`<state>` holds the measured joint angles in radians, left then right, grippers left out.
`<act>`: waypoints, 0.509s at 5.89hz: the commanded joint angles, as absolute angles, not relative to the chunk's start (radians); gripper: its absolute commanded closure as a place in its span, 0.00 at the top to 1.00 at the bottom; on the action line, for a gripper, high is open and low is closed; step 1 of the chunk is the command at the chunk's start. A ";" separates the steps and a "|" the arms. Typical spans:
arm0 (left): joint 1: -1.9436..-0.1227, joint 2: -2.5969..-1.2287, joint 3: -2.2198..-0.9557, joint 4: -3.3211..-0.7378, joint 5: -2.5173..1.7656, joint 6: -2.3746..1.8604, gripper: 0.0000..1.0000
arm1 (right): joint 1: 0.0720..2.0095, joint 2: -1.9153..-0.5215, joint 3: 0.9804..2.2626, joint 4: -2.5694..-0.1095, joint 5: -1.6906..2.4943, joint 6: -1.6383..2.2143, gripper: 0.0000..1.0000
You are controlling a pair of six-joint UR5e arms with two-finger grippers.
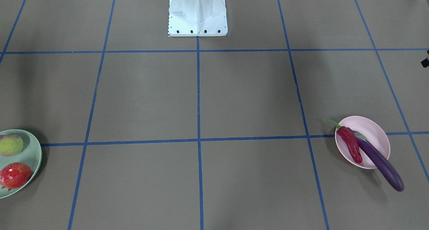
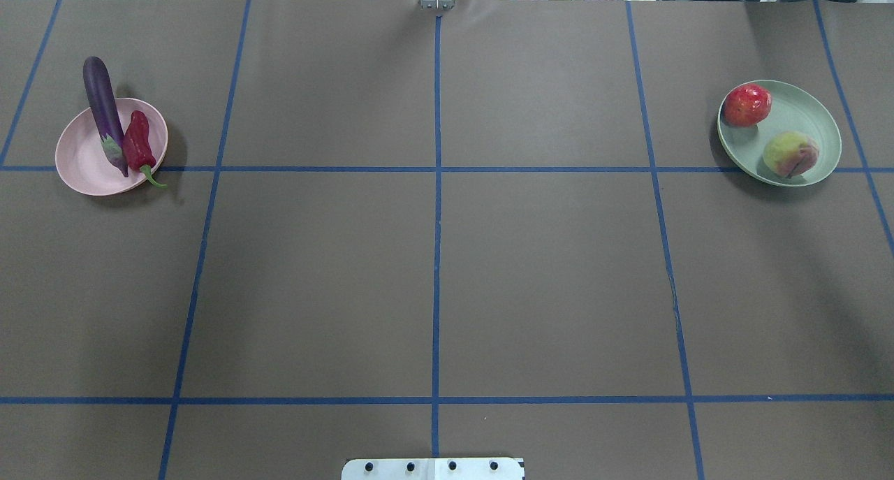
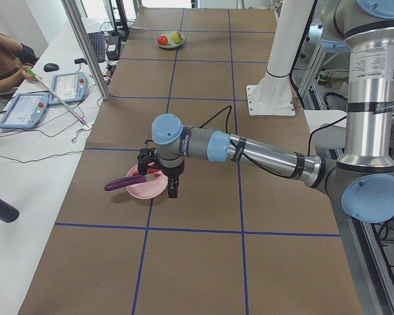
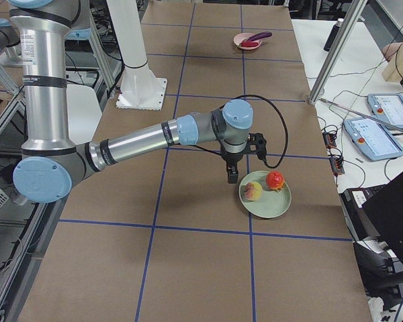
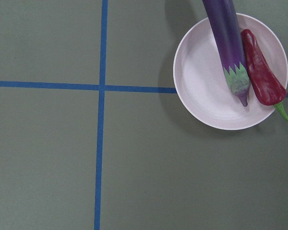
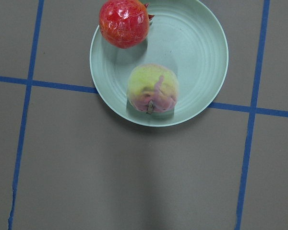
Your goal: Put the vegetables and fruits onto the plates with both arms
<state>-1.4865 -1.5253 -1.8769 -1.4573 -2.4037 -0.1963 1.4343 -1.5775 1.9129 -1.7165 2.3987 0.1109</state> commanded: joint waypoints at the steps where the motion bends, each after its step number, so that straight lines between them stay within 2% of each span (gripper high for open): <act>1: -1.486 -1.526 -1.876 -1.457 -2.407 -0.198 1.00 | 1.434 -1.577 1.913 -1.717 2.399 0.112 1.00; 3: -1.486 -1.526 -1.881 -1.457 -2.413 -0.202 1.00 | 1.433 -1.575 1.913 -1.717 2.399 0.113 1.00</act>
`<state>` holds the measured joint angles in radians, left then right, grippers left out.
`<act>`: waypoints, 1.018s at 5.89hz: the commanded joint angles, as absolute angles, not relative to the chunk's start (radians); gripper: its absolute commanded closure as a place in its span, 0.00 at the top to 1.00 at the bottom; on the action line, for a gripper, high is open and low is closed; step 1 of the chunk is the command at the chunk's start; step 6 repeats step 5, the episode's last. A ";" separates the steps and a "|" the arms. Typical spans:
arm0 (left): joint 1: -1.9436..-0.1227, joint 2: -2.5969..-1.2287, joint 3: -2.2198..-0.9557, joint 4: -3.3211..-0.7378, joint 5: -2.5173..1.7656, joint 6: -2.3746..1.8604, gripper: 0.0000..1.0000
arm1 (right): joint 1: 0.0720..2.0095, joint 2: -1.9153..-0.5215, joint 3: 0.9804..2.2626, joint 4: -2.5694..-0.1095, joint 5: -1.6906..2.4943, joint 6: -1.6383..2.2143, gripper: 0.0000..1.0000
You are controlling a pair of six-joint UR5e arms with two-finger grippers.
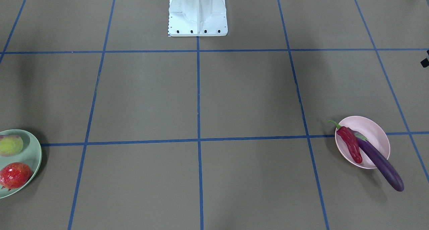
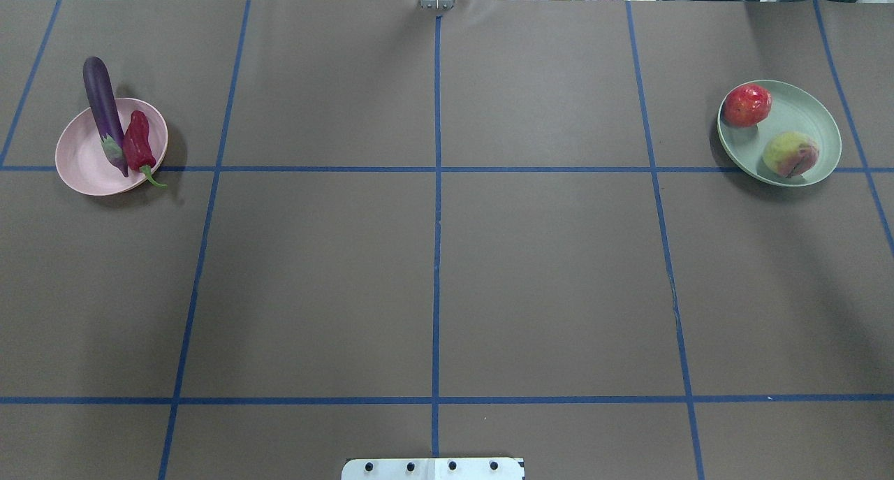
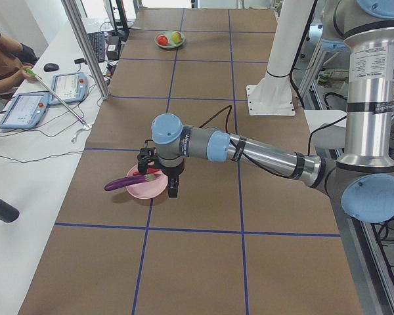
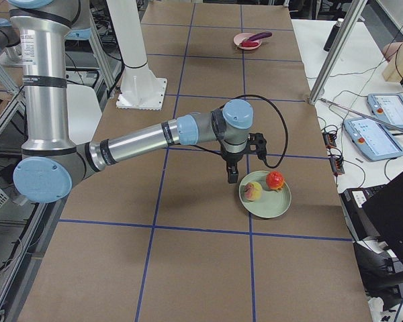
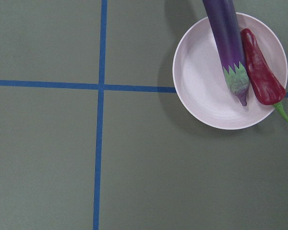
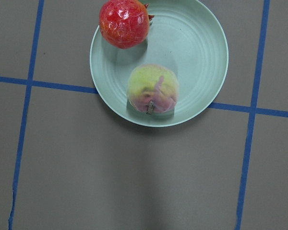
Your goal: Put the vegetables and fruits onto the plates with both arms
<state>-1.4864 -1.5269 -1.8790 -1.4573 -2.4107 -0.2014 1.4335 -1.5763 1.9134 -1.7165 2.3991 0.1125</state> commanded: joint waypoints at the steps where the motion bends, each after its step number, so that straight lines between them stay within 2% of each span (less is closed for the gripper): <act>1: -1.485 -1.526 -1.881 -1.462 -2.411 -0.202 1.00 | 1.431 -1.568 1.913 -1.717 2.401 0.118 1.00; 6: -1.483 -1.537 -1.882 -1.474 -2.413 -0.202 1.00 | 1.424 -1.555 1.908 -1.717 2.401 0.127 1.00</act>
